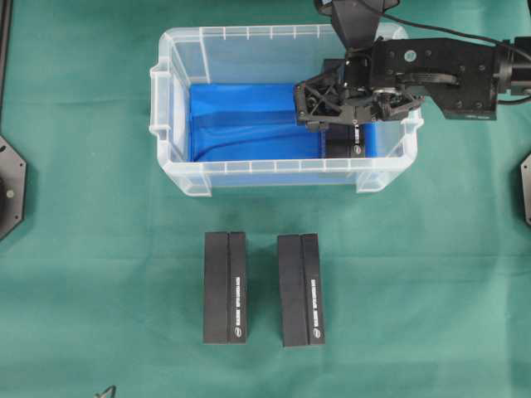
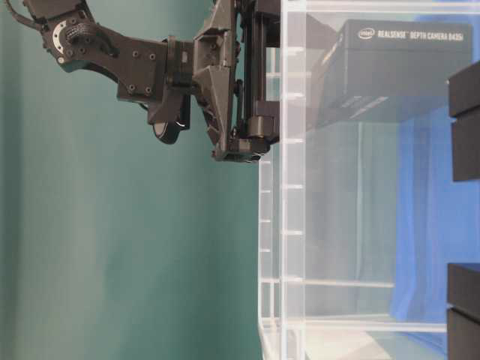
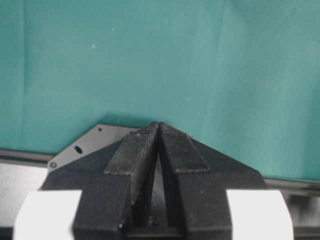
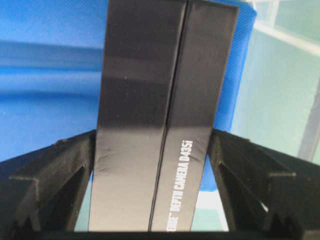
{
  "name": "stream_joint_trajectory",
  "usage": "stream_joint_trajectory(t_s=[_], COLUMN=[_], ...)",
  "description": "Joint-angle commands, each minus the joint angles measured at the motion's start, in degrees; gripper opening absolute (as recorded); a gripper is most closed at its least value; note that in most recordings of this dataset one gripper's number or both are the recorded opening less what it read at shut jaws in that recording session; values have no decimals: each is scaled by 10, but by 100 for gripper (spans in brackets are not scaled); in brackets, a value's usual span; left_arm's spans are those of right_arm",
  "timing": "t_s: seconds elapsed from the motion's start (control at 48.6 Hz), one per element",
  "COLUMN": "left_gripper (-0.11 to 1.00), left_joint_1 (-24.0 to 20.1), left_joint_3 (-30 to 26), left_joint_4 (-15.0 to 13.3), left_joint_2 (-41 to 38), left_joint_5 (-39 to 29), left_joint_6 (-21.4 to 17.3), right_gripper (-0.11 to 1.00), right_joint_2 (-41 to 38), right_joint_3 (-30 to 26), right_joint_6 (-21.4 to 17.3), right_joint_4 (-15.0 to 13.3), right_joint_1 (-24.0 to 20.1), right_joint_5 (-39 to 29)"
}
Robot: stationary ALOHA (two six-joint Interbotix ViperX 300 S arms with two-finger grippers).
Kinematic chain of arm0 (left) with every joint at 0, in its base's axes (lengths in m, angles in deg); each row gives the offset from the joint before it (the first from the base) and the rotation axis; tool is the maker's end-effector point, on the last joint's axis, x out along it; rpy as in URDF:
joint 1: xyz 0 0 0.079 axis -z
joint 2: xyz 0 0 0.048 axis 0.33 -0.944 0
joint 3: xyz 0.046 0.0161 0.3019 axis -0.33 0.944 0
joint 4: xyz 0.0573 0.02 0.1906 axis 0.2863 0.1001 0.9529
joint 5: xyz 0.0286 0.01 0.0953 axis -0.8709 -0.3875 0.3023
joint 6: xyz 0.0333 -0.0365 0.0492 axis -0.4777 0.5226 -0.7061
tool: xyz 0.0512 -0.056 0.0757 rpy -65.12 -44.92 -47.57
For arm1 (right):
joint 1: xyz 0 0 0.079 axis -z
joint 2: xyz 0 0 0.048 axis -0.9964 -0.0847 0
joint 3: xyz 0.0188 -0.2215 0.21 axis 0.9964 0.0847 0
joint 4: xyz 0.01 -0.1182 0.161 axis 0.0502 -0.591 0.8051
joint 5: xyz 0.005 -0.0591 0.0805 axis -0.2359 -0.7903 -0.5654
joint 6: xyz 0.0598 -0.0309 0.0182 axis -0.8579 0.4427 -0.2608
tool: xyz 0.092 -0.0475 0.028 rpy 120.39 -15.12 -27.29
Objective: Take the box out of the case with the right arm.
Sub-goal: 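Lower the right gripper around the right box and close on it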
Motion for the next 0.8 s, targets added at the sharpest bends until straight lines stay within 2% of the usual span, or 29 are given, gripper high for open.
stream_joint_trajectory(t_s=[0.0, 0.226, 0.35, 0.782], left_gripper=[2, 2, 2, 2], left_joint_1=[1, 1, 1, 1], left_joint_3=[-6, -5, -5, -4], left_joint_4=[1, 2, 2, 2], left_joint_2=[-4, -3, -3, 1], left_joint_5=[4, 3, 3, 3], left_joint_6=[-3, -4, -4, -4], right_gripper=[89, 83, 66, 66], right_joint_2=[1, 1, 1, 1], right_joint_3=[2, -2, -4, -18], right_joint_6=[-6, -11, -21, -24], right_joint_4=[2, 2, 2, 0], right_joint_1=[2, 2, 2, 0], right_joint_5=[5, 5, 1, -10])
